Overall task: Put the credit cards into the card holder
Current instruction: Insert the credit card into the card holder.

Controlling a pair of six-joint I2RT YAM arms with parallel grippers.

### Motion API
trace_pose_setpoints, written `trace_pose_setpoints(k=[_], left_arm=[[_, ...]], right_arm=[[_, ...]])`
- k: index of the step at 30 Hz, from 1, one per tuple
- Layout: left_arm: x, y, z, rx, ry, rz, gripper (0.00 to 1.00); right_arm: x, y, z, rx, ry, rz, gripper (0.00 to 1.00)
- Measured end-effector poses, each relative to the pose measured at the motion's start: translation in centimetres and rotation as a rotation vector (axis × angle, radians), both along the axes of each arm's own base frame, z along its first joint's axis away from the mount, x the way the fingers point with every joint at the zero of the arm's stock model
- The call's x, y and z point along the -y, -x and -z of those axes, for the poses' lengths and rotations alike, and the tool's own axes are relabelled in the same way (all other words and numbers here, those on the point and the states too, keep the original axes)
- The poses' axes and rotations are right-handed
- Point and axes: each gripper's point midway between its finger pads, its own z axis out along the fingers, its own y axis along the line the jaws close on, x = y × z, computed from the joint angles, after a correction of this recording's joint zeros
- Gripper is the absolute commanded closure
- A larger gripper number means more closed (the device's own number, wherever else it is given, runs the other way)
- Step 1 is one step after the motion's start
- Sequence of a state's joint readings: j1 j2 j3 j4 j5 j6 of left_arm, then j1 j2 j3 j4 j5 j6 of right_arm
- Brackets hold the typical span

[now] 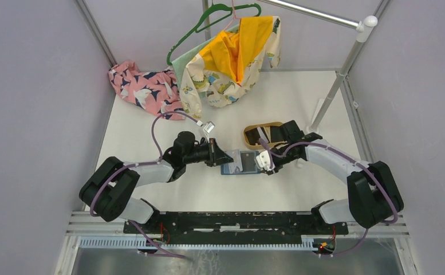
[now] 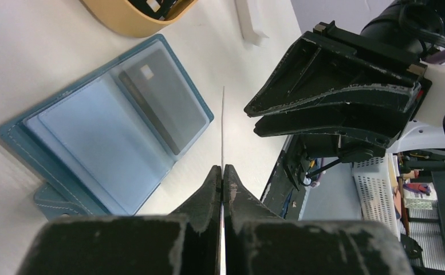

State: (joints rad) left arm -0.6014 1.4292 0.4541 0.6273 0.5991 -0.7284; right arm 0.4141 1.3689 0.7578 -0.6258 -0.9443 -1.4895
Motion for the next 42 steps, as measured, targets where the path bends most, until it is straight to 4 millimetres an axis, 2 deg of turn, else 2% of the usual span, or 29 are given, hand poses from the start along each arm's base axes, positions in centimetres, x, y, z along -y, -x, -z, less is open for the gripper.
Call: trace_pose_setpoints(k=[7,16,29,42], left_arm=[[-0.1,-0.3,1.1,-0.022,-0.026,-0.022,0.98],[-0.2,-0.5,2.5,-0.045,-0.047,-0.031,0.98],[-0.2,-1.5,5.4,-0.081,-0.091,-0.07,0.98],[0.0,-3.1,4.9,-0.047,-0.041,-0.094,0.98]], right_arm=[[-0.1,0.2,1.5,0.016,0.069,-0.029,0.6],[-0.1,0.0,2.6,0.039,0.125,-0.038,0.61],[0.5,-0.2,4.2,0.044,0.209,-0.029,0.62],[1.0,-0.3,5.2,0.043,0.261,-0.027,0.62]])
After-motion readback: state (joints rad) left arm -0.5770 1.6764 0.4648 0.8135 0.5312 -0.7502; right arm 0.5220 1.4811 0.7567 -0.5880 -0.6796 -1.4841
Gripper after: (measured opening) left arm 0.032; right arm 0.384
